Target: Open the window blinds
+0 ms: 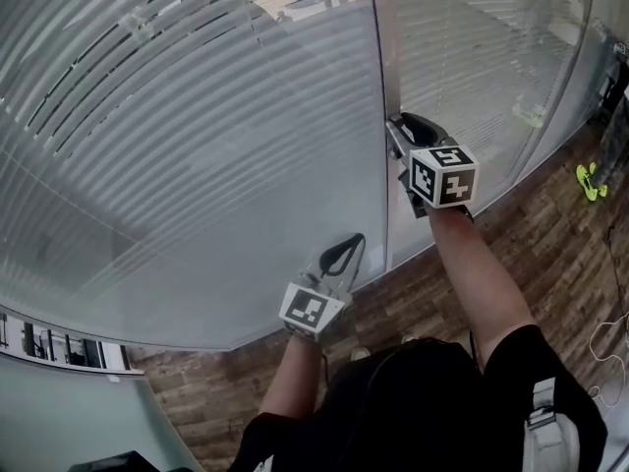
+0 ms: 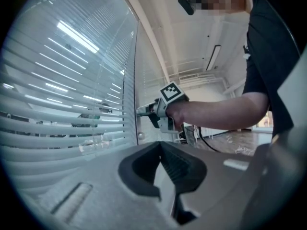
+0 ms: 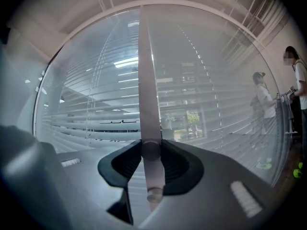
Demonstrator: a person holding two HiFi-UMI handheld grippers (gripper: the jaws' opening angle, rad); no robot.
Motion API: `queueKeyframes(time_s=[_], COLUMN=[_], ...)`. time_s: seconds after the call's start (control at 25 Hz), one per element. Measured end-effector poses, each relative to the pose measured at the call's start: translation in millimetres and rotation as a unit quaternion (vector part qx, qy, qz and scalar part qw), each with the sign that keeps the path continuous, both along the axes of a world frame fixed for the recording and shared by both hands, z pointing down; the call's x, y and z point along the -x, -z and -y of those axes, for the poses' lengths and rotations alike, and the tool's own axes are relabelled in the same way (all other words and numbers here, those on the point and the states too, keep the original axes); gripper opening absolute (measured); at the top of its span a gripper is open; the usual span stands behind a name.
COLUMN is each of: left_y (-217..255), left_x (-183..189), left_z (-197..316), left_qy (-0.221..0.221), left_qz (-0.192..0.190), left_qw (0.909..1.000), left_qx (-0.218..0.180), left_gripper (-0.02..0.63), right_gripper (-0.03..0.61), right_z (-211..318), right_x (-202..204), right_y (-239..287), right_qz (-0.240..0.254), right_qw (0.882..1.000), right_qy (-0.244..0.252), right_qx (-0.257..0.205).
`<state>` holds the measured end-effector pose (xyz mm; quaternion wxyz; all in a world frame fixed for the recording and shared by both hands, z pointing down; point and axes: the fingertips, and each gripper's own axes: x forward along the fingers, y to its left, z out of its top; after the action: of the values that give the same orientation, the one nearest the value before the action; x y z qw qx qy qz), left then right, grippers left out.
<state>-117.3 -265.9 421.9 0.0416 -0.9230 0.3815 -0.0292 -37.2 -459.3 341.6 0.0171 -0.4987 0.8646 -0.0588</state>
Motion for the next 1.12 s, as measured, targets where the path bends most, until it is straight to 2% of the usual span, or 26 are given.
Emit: queueKeyframes(time_s=[0.12,0.2,0.36,0.44,0.52,0.64,0.76,0.84,0.92,1.04,1.12], left_y=[3.2,3.3,3.2,0.4,-4.9,-6.8,-5.0,-5.7,-7.5,-4.2,-2.4], left_x=[-2.4,-0.9,-1.7,-1.9,0.2,1.9,1.1,0.2,0.7,0.7,-0.9], left_z=[3.0,4.1,5.2,6.6,8.9,10.3,10.6,9.8,9.6,10.0,8.1], left_qy=[-0.003,-0.002,-0.005,-0.005,-0.002,0.000,-0.002,-0.002,-0.001,-0.003,-0.006], left_qz=[-0.008,-0.002,0.004,0.002,-0.001,-0.001,-0.001,-0.004,-0.003,-0.001,-0.003], left_qw=[0.9999,1.0000,1.0000,1.0000,0.9999,0.9998,0.9998,0.9999,1.0000,0.9998,0.9999], left_qx=[-0.008,-0.008,-0.002,-0.007,-0.016,-0.019,-0.021,-0.013,-0.007,-0.019,-0.013], left_gripper=[0.004,0.005,0.004,0.003,0.005,0.005,0.004,0.005,0.004,0.004,0.004], right_gripper=[0.141,0.179,0.188,0.201,0.207,0.210,0.210,0.210,0.210,0.210,0.209], right_z=[-1.0,-3.7,-6.2,-7.5,-11.3,-18.4,-20.2,-19.9,-19.2,-17.0,-16.3], right_x=[1.9,3.7,1.6,2.5,5.0,8.6,8.1,9.6,11.7,13.5,13.5], right_y=[0.7,0.5,-0.9,-3.8,-5.8,-1.8,3.7,4.0,2.8,-4.0,-7.2], right_qz=[-0.020,-0.039,-0.079,-0.124,-0.194,-0.296,-0.383,-0.442,-0.499,-0.571,-0.593], right_qw=[1.000,0.999,0.996,0.991,0.978,0.947,0.911,0.878,0.840,0.784,0.764], right_qy=[0.010,0.015,0.016,0.019,0.017,0.015,0.005,0.002,0.001,0.002,0.004], right_qx=[-0.005,-0.013,-0.031,-0.046,-0.075,-0.120,-0.155,-0.183,-0.213,-0.244,-0.252])
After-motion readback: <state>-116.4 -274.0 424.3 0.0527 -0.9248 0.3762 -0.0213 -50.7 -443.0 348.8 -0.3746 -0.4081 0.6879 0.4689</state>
